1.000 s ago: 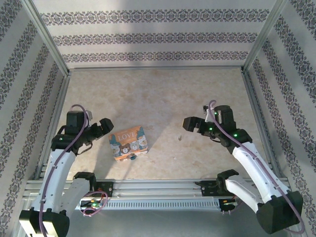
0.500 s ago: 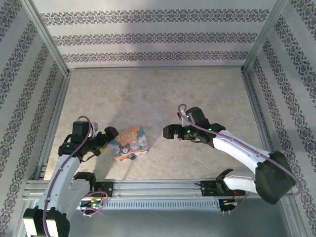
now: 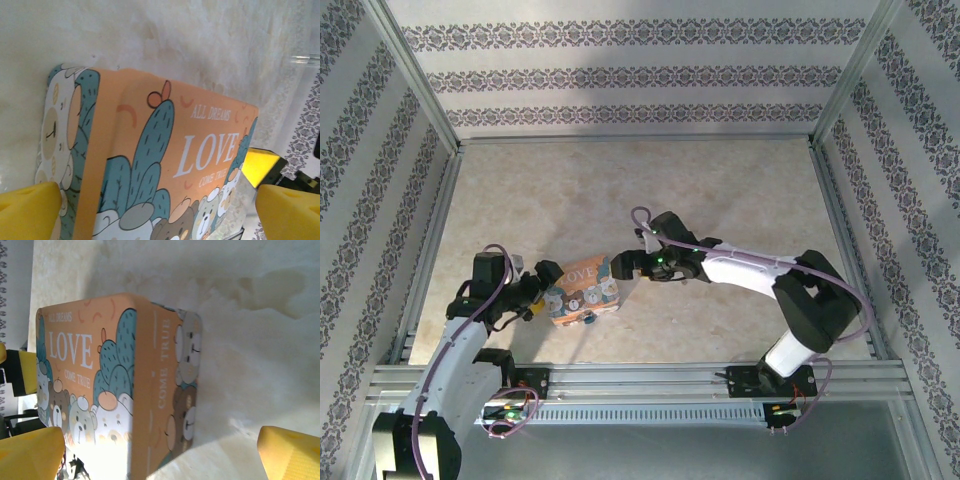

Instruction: Unlock a padlock with a key

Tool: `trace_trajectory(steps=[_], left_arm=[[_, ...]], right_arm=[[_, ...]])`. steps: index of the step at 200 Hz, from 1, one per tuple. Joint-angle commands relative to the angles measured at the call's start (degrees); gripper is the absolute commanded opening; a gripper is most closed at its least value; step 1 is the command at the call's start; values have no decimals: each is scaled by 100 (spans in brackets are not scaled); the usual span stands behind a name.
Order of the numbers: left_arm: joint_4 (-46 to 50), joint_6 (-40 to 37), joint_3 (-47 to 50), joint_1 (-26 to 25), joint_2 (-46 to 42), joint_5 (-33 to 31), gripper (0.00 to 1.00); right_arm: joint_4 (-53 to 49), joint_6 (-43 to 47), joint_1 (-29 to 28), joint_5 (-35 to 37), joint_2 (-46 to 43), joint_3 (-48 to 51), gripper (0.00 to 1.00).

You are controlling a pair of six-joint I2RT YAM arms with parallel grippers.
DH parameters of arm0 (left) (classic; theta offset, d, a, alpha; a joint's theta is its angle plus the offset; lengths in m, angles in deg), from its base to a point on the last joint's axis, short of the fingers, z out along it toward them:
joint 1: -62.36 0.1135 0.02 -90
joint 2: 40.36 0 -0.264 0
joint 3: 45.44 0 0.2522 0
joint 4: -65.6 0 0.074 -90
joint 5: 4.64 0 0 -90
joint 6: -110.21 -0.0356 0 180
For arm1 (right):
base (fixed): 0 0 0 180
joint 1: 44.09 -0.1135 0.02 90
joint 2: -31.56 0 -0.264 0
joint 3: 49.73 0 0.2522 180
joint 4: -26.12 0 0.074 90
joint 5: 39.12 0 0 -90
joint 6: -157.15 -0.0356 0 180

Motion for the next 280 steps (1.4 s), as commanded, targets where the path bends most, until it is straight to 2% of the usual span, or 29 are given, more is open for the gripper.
trace_trajectory(steps=[1, 51, 109, 150, 190, 219, 280], left_arm=[[-408, 222, 109, 67, -15, 221, 99], [-600, 367, 165, 19, -6, 270, 99], [-1114, 482, 105, -147, 256, 236, 100], [-1547, 276, -270, -394, 934, 179, 99], [-1742, -152, -833, -889, 1696, -101, 99], [-2334, -207, -1080, -1213, 2250, -283, 99], [-2804, -584, -2111, -1623, 3639, -575, 99]], right_arm=[[304, -215, -128, -321, 276, -256, 98], [406, -358, -336, -484, 618, -490, 98], [727, -600, -344, -766, 625, -539, 99], [1026, -798, -230, -839, 615, -497, 98], [1221, -903, -79, -878, 573, -413, 98], [1259, -895, 110, -847, 519, -409, 98], [1250, -840, 568, -825, 475, -462, 98]])
